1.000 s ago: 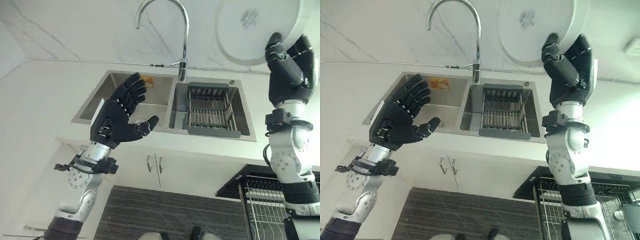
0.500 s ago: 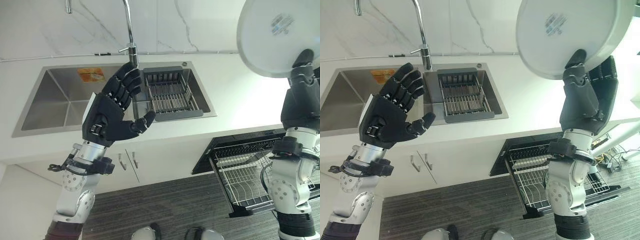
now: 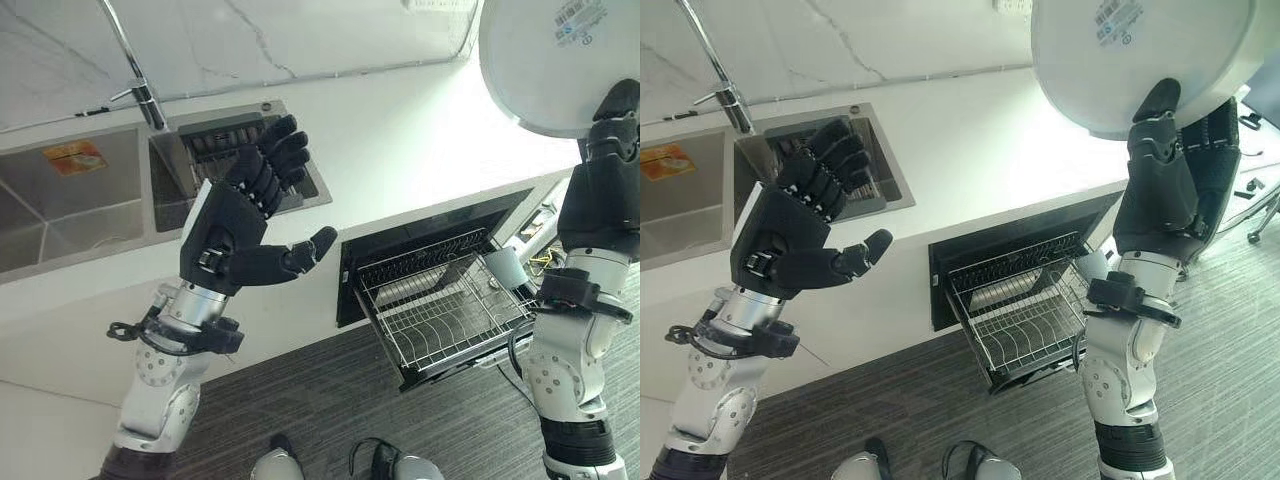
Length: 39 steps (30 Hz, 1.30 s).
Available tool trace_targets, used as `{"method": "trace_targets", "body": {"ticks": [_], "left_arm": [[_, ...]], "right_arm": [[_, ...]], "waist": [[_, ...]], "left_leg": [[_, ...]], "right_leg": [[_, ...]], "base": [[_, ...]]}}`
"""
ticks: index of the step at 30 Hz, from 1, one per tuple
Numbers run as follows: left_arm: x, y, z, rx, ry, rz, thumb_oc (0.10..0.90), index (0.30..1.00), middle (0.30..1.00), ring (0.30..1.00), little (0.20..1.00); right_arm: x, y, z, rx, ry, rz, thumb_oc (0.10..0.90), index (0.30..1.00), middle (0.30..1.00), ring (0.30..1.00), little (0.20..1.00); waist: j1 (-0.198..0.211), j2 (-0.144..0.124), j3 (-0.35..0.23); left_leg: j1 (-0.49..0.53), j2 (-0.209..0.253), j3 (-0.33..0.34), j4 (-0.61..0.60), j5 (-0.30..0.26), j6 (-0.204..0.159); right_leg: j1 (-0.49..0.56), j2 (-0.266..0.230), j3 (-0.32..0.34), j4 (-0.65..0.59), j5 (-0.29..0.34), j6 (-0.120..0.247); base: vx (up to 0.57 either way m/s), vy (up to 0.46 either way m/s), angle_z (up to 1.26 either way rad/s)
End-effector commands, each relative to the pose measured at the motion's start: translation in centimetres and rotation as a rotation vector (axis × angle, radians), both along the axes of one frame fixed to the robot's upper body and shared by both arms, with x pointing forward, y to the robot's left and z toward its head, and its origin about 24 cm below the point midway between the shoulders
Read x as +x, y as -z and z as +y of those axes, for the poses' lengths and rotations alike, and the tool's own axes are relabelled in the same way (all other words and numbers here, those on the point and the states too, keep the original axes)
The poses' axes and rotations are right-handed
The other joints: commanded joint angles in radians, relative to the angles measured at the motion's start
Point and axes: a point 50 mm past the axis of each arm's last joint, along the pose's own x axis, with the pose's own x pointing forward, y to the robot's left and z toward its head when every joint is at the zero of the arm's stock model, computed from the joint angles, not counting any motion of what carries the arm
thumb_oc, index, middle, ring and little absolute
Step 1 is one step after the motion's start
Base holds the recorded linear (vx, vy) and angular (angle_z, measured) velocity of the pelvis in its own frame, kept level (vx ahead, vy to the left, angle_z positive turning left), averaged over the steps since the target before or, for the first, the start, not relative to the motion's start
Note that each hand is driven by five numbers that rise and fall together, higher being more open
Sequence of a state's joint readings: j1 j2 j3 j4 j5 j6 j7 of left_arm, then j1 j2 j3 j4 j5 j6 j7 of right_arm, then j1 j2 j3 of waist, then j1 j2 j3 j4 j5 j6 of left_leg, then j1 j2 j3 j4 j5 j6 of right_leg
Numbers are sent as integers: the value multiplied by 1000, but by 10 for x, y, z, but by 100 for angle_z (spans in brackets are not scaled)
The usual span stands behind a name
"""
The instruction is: Place the dishes in the dishwasher.
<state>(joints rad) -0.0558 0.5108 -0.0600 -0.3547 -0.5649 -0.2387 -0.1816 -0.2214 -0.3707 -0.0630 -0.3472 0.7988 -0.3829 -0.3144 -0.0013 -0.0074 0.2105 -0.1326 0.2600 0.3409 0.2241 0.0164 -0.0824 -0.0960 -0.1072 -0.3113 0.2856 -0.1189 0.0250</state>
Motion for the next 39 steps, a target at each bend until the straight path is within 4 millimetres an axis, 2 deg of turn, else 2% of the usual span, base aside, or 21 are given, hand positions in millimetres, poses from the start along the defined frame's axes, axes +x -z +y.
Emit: {"method": "trace_targets", "body": {"ticks": [1, 3, 4, 5, 6, 8, 12, 16, 17, 18, 19, 20, 21, 22, 24, 25, 27, 31, 33, 36, 39], "left_arm": [[-15, -35, -8, -13, 51, -242, 800, 900, 900, 900, 900], [-19, -33, -6, -21, 50, -237, 800, 900, 900, 900, 900], [-21, -33, -4, -19, 42, -234, 800, 900, 900, 900, 900], [-22, -32, -3, -15, 38, -230, 800, 900, 900, 900, 900], [-22, -32, -2, -14, 41, -227, 800, 900, 900, 900, 900], [-21, -33, -5, 7, 38, -225, 800, 900, 900, 900, 900], [-17, -37, -10, -1, 1, -241, 800, 900, 900, 900, 900], [-21, -34, -9, 38, -31, -265, 800, 900, 900, 900, 900], [-21, -39, -14, 75, -15, -303, 800, 900, 900, 900, 900], [-21, -40, -15, 82, -8, -312, 800, 900, 900, 900, 900], [-21, -43, -14, 85, 0, -311, 800, 900, 900, 900, 900], [-20, -42, -14, 101, 30, -296, 800, 900, 900, 900, 900], [-19, -42, -18, 106, 90, -273, 800, 900, 900, 900, 900], [-18, -42, -20, 109, 125, -264, 800, 900, 900, 900, 900], [-17, -41, -24, 114, 180, -248, 800, 900, 900, 900, 900], [-16, -43, -28, 102, 221, -234, 800, 900, 900, 900, 900], [-14, -36, -32, 111, 225, -199, 800, 900, 900, 900, 900], [-14, -24, -35, 121, 257, -125, 800, 900, 900, 900, 900], [-15, -17, -33, 162, 260, -102, 800, 900, 900, 900, 900], [-15, -5, -24, 181, 257, -14, 800, 900, 900, 900, 900], [-14, 8, -17, 201, 237, 72, 800, 900, 900, 900, 900]], "right_arm": [[-30, -46, -6, -34, 17, -273, 400, 300, 300, 300, 300], [-30, -43, -4, -13, -17, -260, 400, 300, 300, 300, 300], [-30, -40, -1, -7, -21, -246, 400, 300, 300, 300, 300], [-29, -38, 3, -2, -26, -229, 400, 300, 300, 300, 300], [-29, -36, 6, 7, -29, -212, 400, 300, 300, 300, 300], [-26, -25, 17, 26, -35, -160, 400, 300, 300, 300, 300], [-28, -22, 16, 3, -65, -142, 400, 300, 300, 300, 300], [-22, -15, 16, 57, -141, -66, 400, 300, 300, 300, 300], [-24, -12, 11, 85, -143, -67, 400, 300, 300, 300, 300], [-28, -14, 10, 62, -126, -84, 400, 300, 300, 300, 300], [-30, -17, 14, 38, -143, -113, 400, 300, 300, 300, 300], [-31, -19, 22, 30, -179, -131, 400, 300, 300, 300, 300], [-29, -19, 29, 30, -223, -147, 400, 300, 300, 300, 300], [-27, -19, 32, 33, -225, -154, 400, 300, 300, 300, 300], [-23, -21, 34, 31, -204, -143, 400, 300, 300, 300, 300], [-18, -23, 34, 7, -185, -116, 400, 300, 300, 300, 300], [-15, -25, 34, -76, -137, -79, 400, 300, 300, 300, 300], [-18, -33, 29, -268, -79, -97, 400, 300, 300, 300, 300], [-19, -35, 25, -323, -38, -98, 400, 300, 300, 300, 300], [-22, -31, 20, -450, 68, -74, 400, 300, 300, 300, 300], [-23, -28, 18, -542, 144, -64, 400, 300, 300, 300, 300]], "waist": [[5, -18, -78], [29, -15, -75], [39, -8, -75], [45, 0, -78], [47, 4, -80], [47, 13, -84], [27, -1, -102], [33, -12, -99], [7, -18, -96], [9, -25, -98], [16, -29, -92], [30, -32, -76], [45, -30, -62], [55, -32, -55], [64, -36, -46], [67, -37, -44], [69, -38, -50], [47, -32, -59], [42, -19, -61], [39, -1, -73], [38, 6, -81]], "left_leg": [[79, -36, 15, 76, -164, 0], [82, -150, -38, 76, -208, 43], [81, -197, -71, 76, -223, 60], [82, -223, -82, 76, -232, 71], [79, -239, -84, 76, -232, 80], [79, -264, -145, 76, -261, 95], [71, -285, -168, 76, -271, 113], [76, -310, -215, 76, -279, 131], [67, -320, -268, 76, -267, 139], [64, -318, -268, 76, -269, 140], [71, -306, -254, 76, -278, 138], [86, -288, -244, 76, -288, 132], [94, -259, -230, 76, -289, 122], [94, -247, -230, 76, -292, 117], [85, -224, -234, 76, -292, 109], [59, -199, -229, 76, -279, 97], [34, -144, -206, 76, -252, 64], [5, -54, -160, 76, -206, 10], [-3, -40, -162, 76, -192, -3], [0, -29, -158, 76, -187, -16], [10, -30, -155, 76, -190, -19]], "right_leg": [[24, -20, -22, 14, -57, 35], [26, -22, -2, 14, -54, 46], [25, -13, 11, 14, -53, 51], [25, -4, 19, 14, -51, 55], [20, 1, 21, 14, -44, 58], [20, 26, 39, 14, -42, 63], [12, 37, 71, 14, -40, 61], [23, 56, 101, 14, -42, 58], [14, 78, 205, 14, -30, 58], [4, 35, 196, 14, -5, 86], [-17, -29, 178, 14, 45, 118], [-56, -110, 161, 14, 135, 153], [-74, -165, 151, 14, 159, 168], [-80, -183, 145, 14, 163, 173], [-83, -189, 142, 14, 152, 178], [-70, -185, 132, 14, 107, 176], [-68, -171, 93, 14, 72, 173], [-75, -122, 78, 14, 17, 136], [-74, -114, 69, 14, 11, 124], [-56, -129, 35, 14, 3, 124], [-45, -136, 27, 14, -1, 125]], "base": [[33, -86, 6], [63, -22, 2], [98, 11, -12], [85, 9, -45], [110, 23, -48], [152, 72, -24], [143, 175, -21], [119, 176, -24], [28, -6, -15], [-7, -163, 72], [-61, -407, 58], [-91, -613, 41], [-107, -632, -38], [-108, -537, -29], [-126, -410, -16], [-141, -417, 4], [-103, -385, 31], [-68, -269, 3], [-60, -83, -3], [-36, -15, -25], [0, 0, 0]]}}
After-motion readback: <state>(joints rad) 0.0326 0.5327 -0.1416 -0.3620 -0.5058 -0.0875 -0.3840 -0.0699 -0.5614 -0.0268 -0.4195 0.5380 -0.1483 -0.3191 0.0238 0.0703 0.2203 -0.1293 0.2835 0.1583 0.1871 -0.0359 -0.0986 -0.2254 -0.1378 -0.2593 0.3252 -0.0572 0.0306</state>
